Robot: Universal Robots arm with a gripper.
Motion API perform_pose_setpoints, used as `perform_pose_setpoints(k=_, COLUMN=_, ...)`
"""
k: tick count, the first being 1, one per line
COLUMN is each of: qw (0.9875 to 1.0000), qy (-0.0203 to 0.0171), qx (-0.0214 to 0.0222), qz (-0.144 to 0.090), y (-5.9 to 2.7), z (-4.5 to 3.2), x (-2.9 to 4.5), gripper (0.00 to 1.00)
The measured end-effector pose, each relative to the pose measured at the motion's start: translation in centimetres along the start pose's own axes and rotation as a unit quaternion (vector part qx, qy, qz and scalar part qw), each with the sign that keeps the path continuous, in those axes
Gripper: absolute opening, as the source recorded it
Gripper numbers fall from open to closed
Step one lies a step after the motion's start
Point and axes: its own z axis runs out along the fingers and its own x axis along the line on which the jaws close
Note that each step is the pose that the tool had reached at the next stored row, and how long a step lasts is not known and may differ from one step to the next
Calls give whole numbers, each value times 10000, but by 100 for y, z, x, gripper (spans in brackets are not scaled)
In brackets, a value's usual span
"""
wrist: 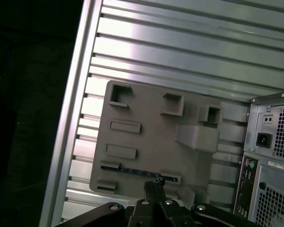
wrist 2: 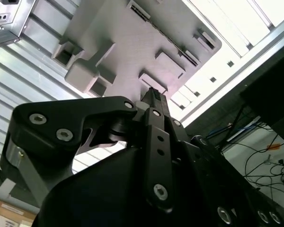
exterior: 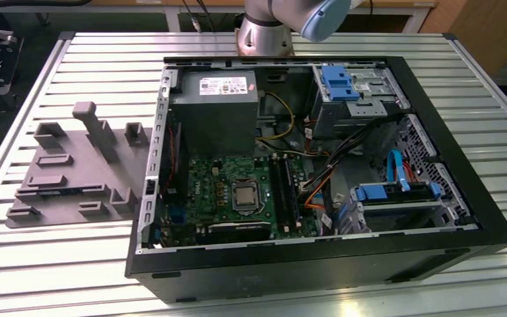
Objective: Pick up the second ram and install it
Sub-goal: 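Pick up the second ram and move it above second insertion slot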
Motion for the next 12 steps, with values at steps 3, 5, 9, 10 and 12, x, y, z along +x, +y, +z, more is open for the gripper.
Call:
perform_pose_setpoints(k=3, qw=9999, qy=16, qx=25, qz=-139, y=0, z=4, x=0, gripper=11)
perform_pose_setpoints(k=5, qw=9997, qy=39, qx=71, qz=-219, y=0, z=8, x=0, gripper=11)
perform_pose_setpoints(k=9, qw=9992, qy=78, qx=170, qz=-360, y=-1, z=22, x=1, gripper=11)
perform_pose_setpoints(k=10, qw=9990, qy=80, qx=170, qz=-396, y=-1, z=25, x=1, gripper=11)
perform_pose_setpoints(k=12, qw=9987, qy=83, qx=175, qz=-477, y=-1, z=32, x=1, gripper=11)
